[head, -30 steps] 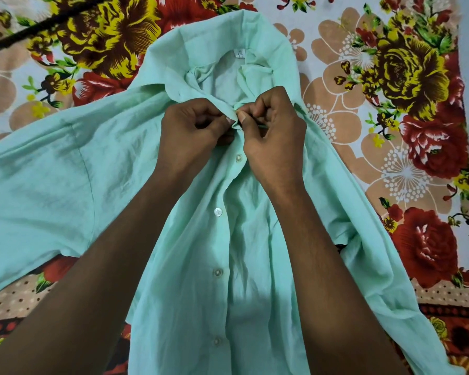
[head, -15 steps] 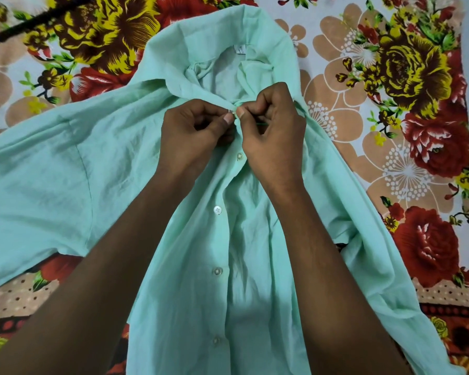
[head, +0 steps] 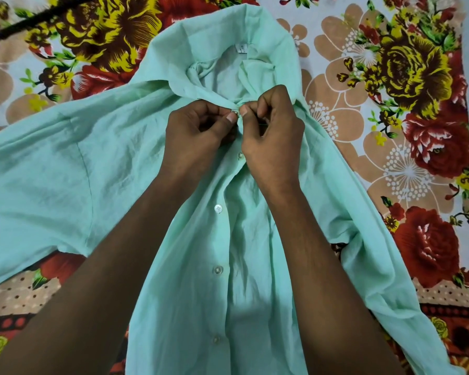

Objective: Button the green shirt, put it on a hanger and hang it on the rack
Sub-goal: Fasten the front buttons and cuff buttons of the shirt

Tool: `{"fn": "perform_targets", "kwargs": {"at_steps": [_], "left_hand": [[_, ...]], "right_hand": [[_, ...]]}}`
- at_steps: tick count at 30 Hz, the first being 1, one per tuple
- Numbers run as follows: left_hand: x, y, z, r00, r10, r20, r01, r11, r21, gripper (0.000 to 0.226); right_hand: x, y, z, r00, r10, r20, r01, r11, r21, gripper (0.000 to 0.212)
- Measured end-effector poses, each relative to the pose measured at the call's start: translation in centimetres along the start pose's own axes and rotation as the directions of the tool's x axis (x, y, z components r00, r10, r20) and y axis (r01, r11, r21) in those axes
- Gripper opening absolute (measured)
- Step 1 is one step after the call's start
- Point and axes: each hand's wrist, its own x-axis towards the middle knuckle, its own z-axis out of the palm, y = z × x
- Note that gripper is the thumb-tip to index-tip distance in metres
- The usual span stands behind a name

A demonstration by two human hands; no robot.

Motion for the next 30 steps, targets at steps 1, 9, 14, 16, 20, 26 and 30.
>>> {"fn": "perform_targets", "kwargs": {"at_steps": [1,9,14,16,20,26,30], "left_hand": [[0.0,0.0,0.0,1.0,0.008,0.0,-0.008,1.0,0.021,0.005],[-0.3,-0.4,0.3,1.0,0.03,-0.007,-0.029,0.997,0.078,0.008],[-0.3,-0.1,0.5,0.996,0.029,-0.083,-0.014,0.983,0.185,0.011],[-0.2,-0.1,0.8,0.992,0.032,-0.12,-0.008,0.981,0.193,0.01],[-0.4,-0.1,1.2,0.991,-0.025,-0.129,0.04,0.993,0.111,0.008],[-0.3,0.3,0.4,0.993,-0.102,-0.051,0.102,0.995,-0.009,0.008],[-0.7,0.3,-1.0,0.987,0.079,-0.139,-0.038,0.96,0.277,0.012]], "right_hand": [[0.0,0.0,0.0,1.0,-0.001,-0.006,0.001,1.0,-0.002,0.03],[-0.1,-0.2,-0.2,0.997,0.055,-0.056,-0.054,0.998,0.009,0.026],[-0.5,-0.2,-0.3,0.998,0.058,-0.016,-0.058,0.998,0.006,0.026],[-0.8,0.0,-0.1,0.997,0.064,-0.044,-0.065,0.998,-0.025,0.023],[-1.1,0.0,0.2,0.991,0.092,-0.101,-0.099,0.993,-0.065,0.022],[-0.8,0.1,0.3,0.999,0.034,0.037,-0.027,0.982,-0.185,0.015],[-2.1,-1.7,1.1,0.989,-0.15,0.01,0.146,0.939,-0.311,0.007]]}}
